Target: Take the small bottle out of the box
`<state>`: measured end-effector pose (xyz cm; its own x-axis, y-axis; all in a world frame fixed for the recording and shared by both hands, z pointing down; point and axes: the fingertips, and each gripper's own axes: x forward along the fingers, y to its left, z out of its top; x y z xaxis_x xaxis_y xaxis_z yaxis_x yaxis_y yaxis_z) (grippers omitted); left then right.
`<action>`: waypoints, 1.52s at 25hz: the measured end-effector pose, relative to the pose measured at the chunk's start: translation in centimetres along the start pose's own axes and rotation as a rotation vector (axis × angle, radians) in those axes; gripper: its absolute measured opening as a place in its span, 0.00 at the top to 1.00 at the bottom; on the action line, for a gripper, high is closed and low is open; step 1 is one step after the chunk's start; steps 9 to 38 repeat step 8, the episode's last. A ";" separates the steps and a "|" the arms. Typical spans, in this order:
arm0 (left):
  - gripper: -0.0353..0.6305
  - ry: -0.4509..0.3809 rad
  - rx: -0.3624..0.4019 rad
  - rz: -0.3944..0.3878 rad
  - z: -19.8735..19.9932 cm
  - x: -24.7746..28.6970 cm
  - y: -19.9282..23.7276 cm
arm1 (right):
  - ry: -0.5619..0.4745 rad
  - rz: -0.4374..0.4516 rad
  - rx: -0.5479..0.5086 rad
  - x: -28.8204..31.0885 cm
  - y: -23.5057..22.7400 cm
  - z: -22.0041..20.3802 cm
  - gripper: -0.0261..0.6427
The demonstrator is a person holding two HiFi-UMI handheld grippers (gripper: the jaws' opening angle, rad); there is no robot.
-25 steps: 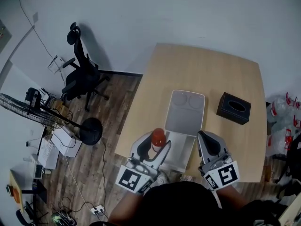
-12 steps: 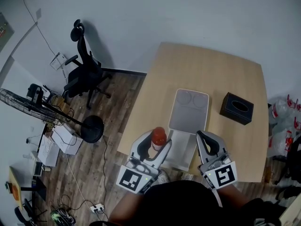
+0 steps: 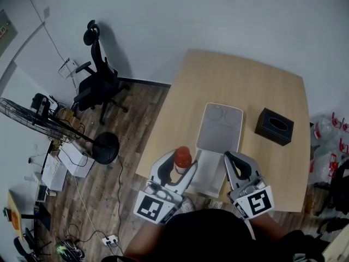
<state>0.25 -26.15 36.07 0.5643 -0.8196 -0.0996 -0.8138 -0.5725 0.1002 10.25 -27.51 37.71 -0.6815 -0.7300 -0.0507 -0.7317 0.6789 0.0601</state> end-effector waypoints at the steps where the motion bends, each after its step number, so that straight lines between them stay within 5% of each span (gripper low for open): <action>1: 0.60 -0.003 0.000 -0.002 0.1 -0.1 0.0 | 0.000 0.001 -0.001 0.1 0.1 0.0 0.94; 38: 0.60 -0.004 -0.002 -0.001 0.2 -0.6 0.0 | -0.003 0.002 -0.006 0.2 0.2 0.0 0.94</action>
